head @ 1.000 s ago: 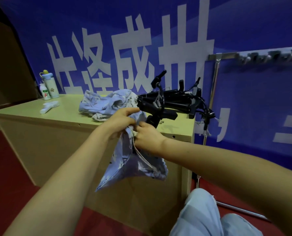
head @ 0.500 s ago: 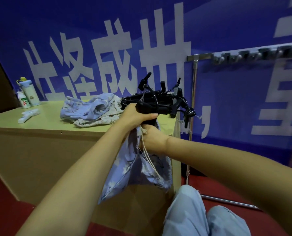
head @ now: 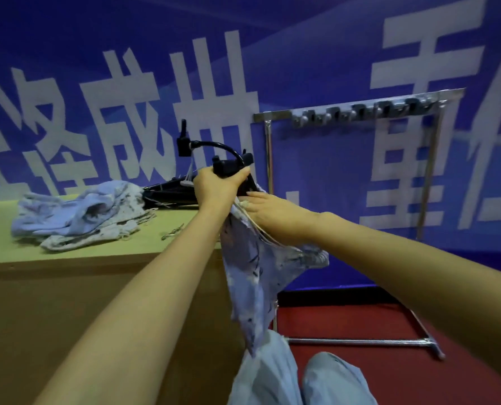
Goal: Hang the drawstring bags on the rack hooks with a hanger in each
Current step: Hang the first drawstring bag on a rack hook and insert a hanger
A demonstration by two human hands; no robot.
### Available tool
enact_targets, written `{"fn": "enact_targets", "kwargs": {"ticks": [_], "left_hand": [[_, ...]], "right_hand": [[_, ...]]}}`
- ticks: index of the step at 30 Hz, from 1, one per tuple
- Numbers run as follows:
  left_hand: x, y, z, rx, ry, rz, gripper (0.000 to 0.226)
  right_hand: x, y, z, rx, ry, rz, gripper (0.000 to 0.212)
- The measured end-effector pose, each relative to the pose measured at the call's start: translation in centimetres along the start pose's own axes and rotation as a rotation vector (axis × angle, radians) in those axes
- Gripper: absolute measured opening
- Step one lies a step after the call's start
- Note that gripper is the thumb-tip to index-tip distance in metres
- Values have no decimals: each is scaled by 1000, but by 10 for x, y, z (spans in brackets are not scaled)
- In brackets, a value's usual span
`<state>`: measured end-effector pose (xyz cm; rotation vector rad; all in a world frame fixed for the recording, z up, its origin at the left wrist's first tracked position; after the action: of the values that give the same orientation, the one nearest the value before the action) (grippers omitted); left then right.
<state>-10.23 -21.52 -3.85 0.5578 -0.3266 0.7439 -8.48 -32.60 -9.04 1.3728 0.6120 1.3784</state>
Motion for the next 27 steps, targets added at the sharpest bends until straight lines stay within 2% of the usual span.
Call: {"fn": "enact_targets", "kwargs": {"ticks": [3, 6, 7, 9, 12, 15, 18, 21, 24, 27], "left_hand": [[-1, -22, 9, -82, 49, 50, 29], [3, -52, 15, -122, 63, 50, 30], [5, -63, 17, -123, 59, 50, 30], [9, -78, 15, -119, 66, 45, 30], [17, -101, 10, -92, 79, 26, 30], [24, -117, 6, -71, 87, 10, 29], [29, -131, -2, 11, 105, 3, 29], [35, -152, -13, 42, 133, -11, 27], [39, -170, -22, 98, 140, 4, 27], [43, -186, -26, 120, 135, 7, 24]], "right_hand": [[-15, 20, 16, 407, -211, 74, 24], [-41, 28, 43, 666, -550, 56, 22], [-49, 26, 50, 667, -595, 22, 28], [-60, 13, 60, 484, -607, -84, 39], [-71, -12, 88, 295, -602, -129, 19], [-82, -19, 121, 357, -751, -72, 23], [-95, -19, 158, 421, -997, 79, 24], [-103, -23, 189, 558, -1184, 383, 28], [-96, -26, 211, 666, -1202, 647, 29], [-72, -30, 227, 861, -1117, 747, 31]]}}
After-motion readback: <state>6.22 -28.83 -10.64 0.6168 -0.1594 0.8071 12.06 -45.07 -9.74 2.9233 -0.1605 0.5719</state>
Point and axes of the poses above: each hand's wrist, its own x-axis towards the middle knuckle, its own y-axis out of the back of the hand, z = x × y, the point moved 4 cm from there along x, towards the middle knuckle, and after that the axes turned 13 degrees about x, right-handed, at the moved point
